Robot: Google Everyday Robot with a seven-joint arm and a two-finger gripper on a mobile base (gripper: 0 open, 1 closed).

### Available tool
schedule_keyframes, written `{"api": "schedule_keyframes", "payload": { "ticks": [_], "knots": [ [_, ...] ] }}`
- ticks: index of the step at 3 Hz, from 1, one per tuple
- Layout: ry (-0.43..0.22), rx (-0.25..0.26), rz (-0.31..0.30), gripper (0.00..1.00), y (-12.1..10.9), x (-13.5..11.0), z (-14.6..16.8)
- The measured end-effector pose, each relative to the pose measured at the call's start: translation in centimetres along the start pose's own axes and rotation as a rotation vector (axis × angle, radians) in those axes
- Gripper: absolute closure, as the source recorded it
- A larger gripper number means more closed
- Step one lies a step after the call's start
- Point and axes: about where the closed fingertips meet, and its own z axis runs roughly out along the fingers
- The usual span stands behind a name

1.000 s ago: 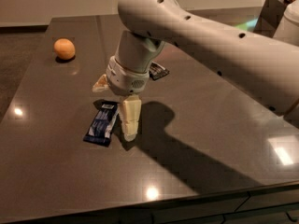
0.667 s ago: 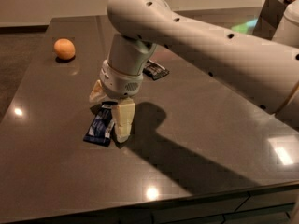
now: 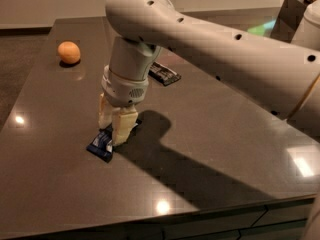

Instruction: Pick rxbar blueberry

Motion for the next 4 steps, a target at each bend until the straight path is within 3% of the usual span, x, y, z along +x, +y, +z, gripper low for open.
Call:
{"api": "schedule_keyframes", "payload": {
  "ticks": [1,3,4],
  "knots": [
    [-0.004,0.004,0.013,0.98,0.3,0.2,-0.6],
    [-0.061,0.048,0.08,1.0,2.1,1.0,-4.9],
    [-0.103,0.073,0.085,1.0,2.6,0.0,-7.7]
  ]
}}
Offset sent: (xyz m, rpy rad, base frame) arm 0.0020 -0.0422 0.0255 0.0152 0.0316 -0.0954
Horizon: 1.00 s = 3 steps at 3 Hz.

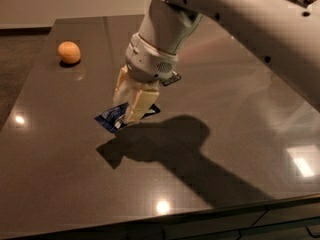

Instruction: Pick rxbar blueberry

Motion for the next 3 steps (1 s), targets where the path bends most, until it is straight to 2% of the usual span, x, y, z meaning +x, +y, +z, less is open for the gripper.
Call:
{"api": "schedule_keyframes", "payload": {
  "ticks": [2,3],
  "knots": [
    [-0.07,0.062,-0.043,1.0,-0.3,-4.0,-4.5],
    [-0.07,0.062,-0.043,1.0,-0.3,-4.0,-4.5]
  ]
}}
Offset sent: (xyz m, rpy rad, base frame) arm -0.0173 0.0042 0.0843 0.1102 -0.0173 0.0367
